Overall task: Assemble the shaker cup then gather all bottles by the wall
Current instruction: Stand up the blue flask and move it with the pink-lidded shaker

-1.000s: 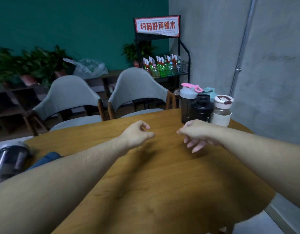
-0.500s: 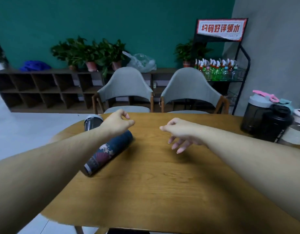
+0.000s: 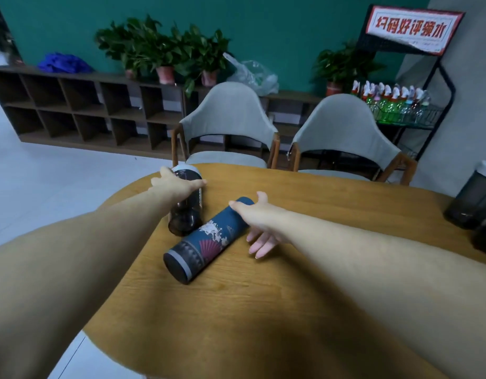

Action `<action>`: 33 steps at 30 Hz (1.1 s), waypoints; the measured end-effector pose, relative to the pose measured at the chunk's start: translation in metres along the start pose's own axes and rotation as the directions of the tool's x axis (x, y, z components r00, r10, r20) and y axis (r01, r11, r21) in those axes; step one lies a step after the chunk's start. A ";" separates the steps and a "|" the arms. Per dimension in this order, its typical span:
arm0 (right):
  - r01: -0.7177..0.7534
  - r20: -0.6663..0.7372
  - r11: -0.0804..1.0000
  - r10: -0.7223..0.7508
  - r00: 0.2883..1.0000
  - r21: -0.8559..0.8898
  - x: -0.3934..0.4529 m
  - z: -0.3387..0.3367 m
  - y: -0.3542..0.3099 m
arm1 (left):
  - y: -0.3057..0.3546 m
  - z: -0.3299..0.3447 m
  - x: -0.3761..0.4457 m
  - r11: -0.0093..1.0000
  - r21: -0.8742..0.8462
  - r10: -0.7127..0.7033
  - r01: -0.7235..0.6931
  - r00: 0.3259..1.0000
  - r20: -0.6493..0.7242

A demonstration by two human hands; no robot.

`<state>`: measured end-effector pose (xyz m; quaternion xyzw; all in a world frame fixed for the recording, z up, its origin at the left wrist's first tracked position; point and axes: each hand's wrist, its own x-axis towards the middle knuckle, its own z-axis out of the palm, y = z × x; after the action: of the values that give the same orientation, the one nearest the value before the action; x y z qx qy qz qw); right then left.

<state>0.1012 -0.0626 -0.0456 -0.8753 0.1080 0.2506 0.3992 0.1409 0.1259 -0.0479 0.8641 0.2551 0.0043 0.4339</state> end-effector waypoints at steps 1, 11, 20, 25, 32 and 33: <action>-0.010 -0.015 1.000 0.010 1.000 0.001 0.006 0.005 -0.004 | 0.000 0.002 0.004 0.999 -0.039 -0.024 0.025 1.000 0.009; -0.071 -0.005 0.996 0.071 0.997 0.061 0.034 0.022 -0.012 | -0.013 0.019 0.028 0.987 -0.125 -0.086 0.101 0.989 0.122; 0.004 0.057 0.888 -0.034 0.998 0.460 0.016 0.007 0.014 | -0.016 0.015 -0.002 0.964 -0.261 -0.018 0.056 0.989 0.147; 0.066 0.024 0.812 -0.098 0.995 0.580 -0.016 -0.037 0.034 | 0.013 0.022 -0.043 0.935 -0.354 0.097 -0.026 0.978 0.184; 0.266 -0.239 0.813 -0.161 0.958 0.519 -0.051 -0.117 0.087 | 0.072 0.070 -0.114 0.922 -0.333 0.297 -0.198 0.913 0.280; 0.297 -0.278 0.799 -0.169 0.946 0.522 -0.056 -0.129 0.097 | 0.080 0.080 -0.122 0.919 -0.329 0.317 -0.217 0.902 0.292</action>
<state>0.0614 -0.2241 -0.0071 -0.7491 0.1102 0.0596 0.6505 0.0886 -0.0275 -0.0113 0.8060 0.0510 -0.0475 0.5878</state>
